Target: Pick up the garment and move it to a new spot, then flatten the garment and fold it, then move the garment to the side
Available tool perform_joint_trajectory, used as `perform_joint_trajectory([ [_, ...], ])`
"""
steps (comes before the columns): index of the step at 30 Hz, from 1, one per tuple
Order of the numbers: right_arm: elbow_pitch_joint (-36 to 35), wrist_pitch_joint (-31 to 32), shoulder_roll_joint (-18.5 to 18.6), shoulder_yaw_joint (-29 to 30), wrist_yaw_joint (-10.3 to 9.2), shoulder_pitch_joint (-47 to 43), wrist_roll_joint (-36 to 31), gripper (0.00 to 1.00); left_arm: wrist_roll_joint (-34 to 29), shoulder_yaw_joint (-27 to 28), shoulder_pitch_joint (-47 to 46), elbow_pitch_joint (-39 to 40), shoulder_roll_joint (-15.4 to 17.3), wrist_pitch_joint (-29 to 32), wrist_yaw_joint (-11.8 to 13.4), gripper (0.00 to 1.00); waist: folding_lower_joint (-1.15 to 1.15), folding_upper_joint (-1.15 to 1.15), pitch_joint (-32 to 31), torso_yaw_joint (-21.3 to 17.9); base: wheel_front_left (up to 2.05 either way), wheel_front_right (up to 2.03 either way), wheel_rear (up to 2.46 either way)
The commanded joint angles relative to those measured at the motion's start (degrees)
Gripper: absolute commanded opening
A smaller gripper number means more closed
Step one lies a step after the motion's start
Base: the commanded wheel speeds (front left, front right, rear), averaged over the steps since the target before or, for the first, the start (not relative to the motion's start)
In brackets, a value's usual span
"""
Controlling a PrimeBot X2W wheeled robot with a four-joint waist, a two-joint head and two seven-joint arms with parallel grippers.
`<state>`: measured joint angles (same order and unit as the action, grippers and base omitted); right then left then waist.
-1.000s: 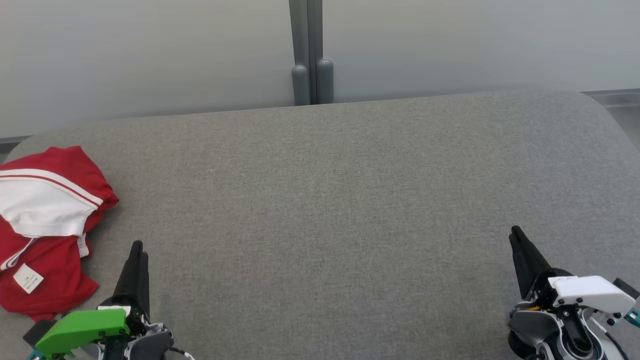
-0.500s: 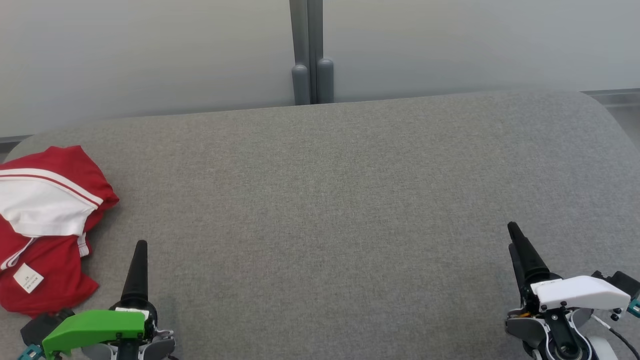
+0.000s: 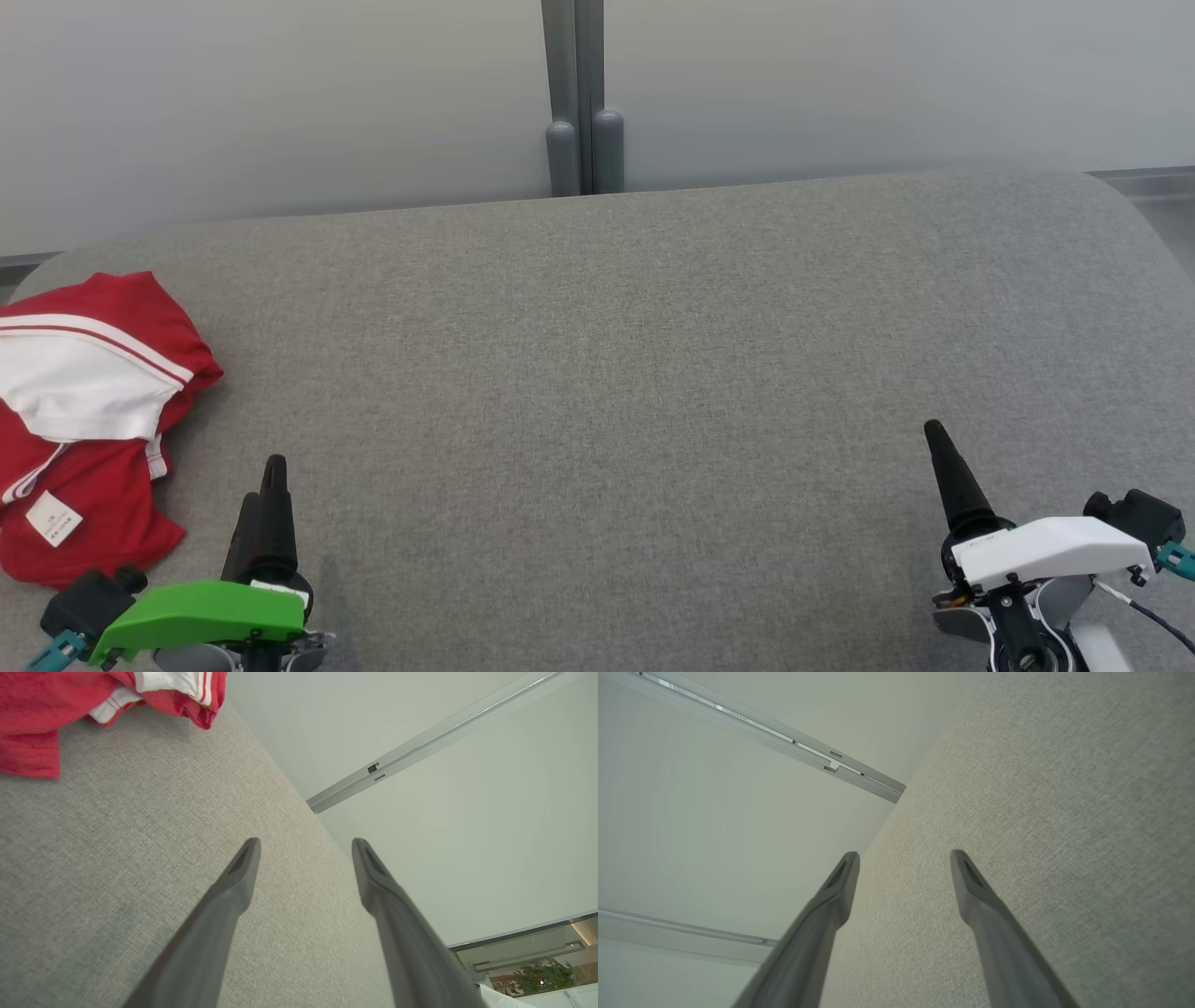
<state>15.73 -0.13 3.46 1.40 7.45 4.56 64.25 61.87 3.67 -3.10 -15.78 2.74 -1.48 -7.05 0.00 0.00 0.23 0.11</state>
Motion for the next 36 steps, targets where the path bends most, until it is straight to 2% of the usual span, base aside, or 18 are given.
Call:
perform_joint_trajectory([
  [1, -0.9, -0.6, 0.6, -0.3, 0.02, 0.2, -1.9, 1.0, -2.3, 0.0, -0.4, 0.9, 0.6, -0.6, 0.1, 1.0, 0.0, 0.0, 0.0, 0.0, 0.0, 0.0, 0.0],
  [27, -2.9, -5.9, 0.4, -2.5, 0.03, -1.9, -21.8, 1.0, -23.6, -0.2, 1.8, 0.7, 0.4, -5.4, 0.8, 1.0, 0.0, 0.0, -0.1, -0.1, 0.0, 0.0, 0.0],
  [36, -2.7, -7.4, 0.4, -2.4, 0.03, -2.6, -28.8, 1.0, -30.1, -0.2, 2.3, -0.2, 0.4, -6.8, 1.9, 1.0, 0.0, 0.0, -0.2, -0.1, 0.0, 0.0, 0.0],
])
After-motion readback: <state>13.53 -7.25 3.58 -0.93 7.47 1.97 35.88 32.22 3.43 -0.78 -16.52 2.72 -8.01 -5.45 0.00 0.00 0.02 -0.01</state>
